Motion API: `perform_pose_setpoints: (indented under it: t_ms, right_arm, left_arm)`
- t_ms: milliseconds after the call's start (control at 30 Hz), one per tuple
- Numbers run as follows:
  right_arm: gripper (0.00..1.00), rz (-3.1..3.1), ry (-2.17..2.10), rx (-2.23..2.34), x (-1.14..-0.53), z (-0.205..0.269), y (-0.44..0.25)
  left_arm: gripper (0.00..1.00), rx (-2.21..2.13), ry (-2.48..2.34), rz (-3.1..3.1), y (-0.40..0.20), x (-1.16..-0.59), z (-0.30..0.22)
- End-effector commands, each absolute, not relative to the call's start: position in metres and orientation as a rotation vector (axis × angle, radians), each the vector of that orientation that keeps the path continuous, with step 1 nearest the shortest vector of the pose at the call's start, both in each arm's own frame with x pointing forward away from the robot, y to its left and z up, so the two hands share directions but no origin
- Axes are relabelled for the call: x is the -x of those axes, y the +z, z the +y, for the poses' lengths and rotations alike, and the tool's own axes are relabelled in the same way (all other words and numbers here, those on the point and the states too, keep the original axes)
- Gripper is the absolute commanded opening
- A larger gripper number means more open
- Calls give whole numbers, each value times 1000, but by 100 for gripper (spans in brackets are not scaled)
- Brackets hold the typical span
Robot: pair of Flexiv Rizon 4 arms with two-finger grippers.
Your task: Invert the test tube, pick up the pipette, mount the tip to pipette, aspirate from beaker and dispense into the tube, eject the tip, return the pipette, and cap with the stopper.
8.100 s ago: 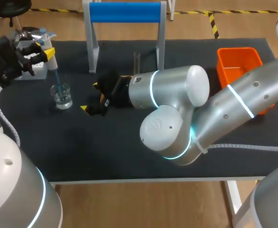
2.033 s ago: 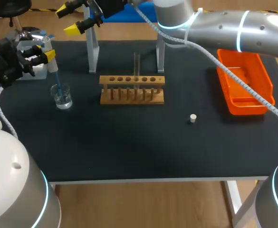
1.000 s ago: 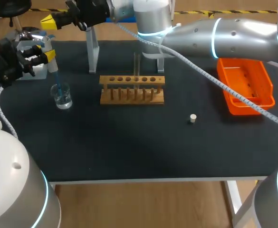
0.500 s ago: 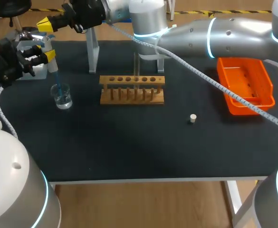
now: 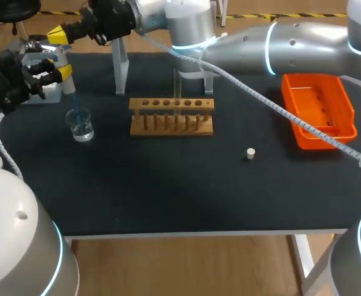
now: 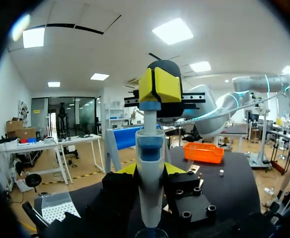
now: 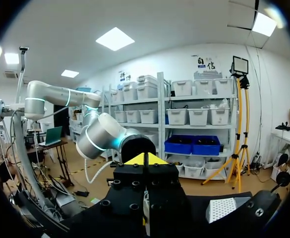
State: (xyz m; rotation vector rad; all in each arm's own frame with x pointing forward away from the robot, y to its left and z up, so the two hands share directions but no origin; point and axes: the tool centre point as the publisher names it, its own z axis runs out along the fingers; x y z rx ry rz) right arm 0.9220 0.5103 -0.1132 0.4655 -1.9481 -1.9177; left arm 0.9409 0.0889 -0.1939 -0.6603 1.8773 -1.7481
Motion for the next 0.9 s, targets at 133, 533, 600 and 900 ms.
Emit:
perform_pose_setpoints:
  t_ms: [133, 533, 600, 900]
  right_arm:
    - [0, -1937, -1910, -472, -925, 515, -118]
    - [0, -1945, -1905, -464, -928, 518, -122]
    - [0, -1944, -1904, -463, -928, 518, -122]
    - [0, -1939, -1897, -454, -926, 518, -130]
  left_arm:
    - [0, 661, -1747, 1876, -194, -941, 89]
    - [0, 661, -1747, 1876, -194, -941, 89]
    - [0, 661, -1747, 1876, -194, -941, 89]
    - [0, 661, -1747, 1876, -194, -941, 89]
